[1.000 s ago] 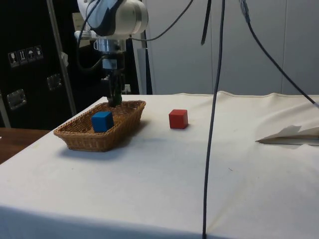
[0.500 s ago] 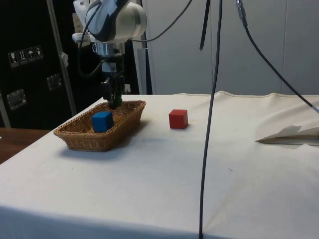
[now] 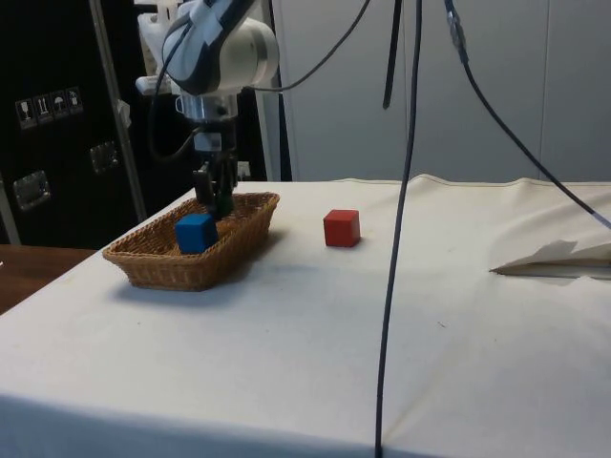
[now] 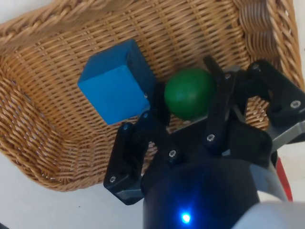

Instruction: Place all non-red objects into the basket.

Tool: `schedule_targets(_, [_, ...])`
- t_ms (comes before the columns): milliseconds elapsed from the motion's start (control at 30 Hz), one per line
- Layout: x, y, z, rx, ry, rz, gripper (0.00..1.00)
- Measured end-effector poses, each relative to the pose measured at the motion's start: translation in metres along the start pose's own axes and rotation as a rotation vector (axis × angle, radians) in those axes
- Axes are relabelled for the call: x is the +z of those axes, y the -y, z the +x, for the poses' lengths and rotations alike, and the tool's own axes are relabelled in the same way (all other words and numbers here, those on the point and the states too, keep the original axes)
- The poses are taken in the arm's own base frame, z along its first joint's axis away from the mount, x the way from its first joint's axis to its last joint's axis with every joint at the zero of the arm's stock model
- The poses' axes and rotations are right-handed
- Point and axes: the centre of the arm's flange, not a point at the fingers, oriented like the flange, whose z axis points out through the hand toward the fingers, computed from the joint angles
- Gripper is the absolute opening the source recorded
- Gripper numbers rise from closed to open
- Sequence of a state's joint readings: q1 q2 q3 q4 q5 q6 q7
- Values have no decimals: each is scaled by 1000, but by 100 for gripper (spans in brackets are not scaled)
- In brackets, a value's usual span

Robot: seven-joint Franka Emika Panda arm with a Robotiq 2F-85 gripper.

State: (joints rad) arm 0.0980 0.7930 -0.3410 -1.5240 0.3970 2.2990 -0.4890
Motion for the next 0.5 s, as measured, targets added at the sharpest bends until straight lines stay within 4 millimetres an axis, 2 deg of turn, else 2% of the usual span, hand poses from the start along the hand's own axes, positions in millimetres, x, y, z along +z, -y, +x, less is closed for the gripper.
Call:
schedule_targets(333, [16,4,2,-2,8,6,0])
schedule_targets(500, [15,4,3,-3,6,4,0])
